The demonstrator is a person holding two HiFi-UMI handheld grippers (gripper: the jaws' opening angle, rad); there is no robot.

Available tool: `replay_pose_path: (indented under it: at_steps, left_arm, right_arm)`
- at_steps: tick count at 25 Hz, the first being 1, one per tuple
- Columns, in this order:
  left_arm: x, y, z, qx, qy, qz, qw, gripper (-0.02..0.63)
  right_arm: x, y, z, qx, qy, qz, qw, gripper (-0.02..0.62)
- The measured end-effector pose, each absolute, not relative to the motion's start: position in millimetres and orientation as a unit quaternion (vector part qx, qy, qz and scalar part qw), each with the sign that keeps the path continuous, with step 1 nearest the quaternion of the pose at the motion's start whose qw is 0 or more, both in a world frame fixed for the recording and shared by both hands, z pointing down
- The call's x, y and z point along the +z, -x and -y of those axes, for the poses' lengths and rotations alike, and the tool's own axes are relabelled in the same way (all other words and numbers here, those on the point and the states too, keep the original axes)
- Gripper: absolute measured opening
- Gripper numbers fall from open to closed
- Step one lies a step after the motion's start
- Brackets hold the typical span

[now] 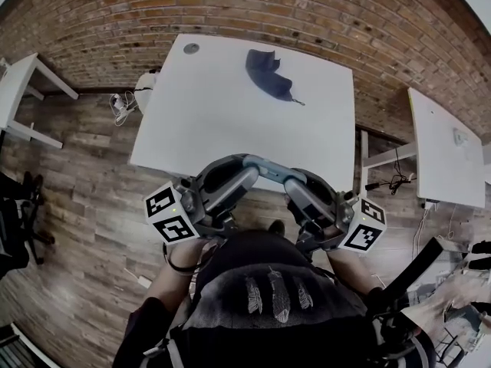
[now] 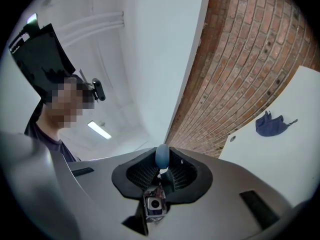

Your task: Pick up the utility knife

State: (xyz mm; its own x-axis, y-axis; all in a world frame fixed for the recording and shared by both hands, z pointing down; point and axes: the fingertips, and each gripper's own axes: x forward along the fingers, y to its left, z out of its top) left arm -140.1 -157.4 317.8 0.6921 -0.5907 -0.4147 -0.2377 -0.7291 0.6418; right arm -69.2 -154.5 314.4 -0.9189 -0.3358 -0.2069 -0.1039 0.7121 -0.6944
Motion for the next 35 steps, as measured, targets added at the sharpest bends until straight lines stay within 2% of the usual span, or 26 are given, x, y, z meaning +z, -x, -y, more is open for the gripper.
replay_pose_path:
  at_steps: [9,17,26,29,31,35]
  left_arm:
    - [328.5,153.5,154.3,-0.321,-0.867,0.219,0.312,0.081]
    - [334.9,168.5,155.8,-0.36,-0.843,0.232,0.325,0.091]
    - [339.5,144.0,152.1,-0.244,-0.895,0.257,0.27,0.089]
    - [340.1,133.5,153.2,-0.207,-0.907,0.276,0.24,0.055]
    - [339.7,123.1,154.6,-0.191,-0.913,0.28,0.226,-0.002]
    - [340.6,105.8,157.8,-0.152,-0.924,0.283,0.205,-0.003]
  right_arm:
    - [323.6,83.0,151.3,-0.364,0.15,-0.907,0.148,0.066]
    - [329.2,82.5,156.2,-0.394,0.164,-0.889,0.167,0.066]
    - [331.8,48.0,165.6,-0.393,0.21,-0.876,0.182,0.066]
    - [334.1,31.8,165.4,-0.383,0.227,-0.879,0.171,0.066]
    - [333.8,17.1,164.9,-0.381,0.233,-0.877,0.176,0.066]
    - [335.3,-4.5,166.3,-0.377,0.241,-0.875,0.184,0.066]
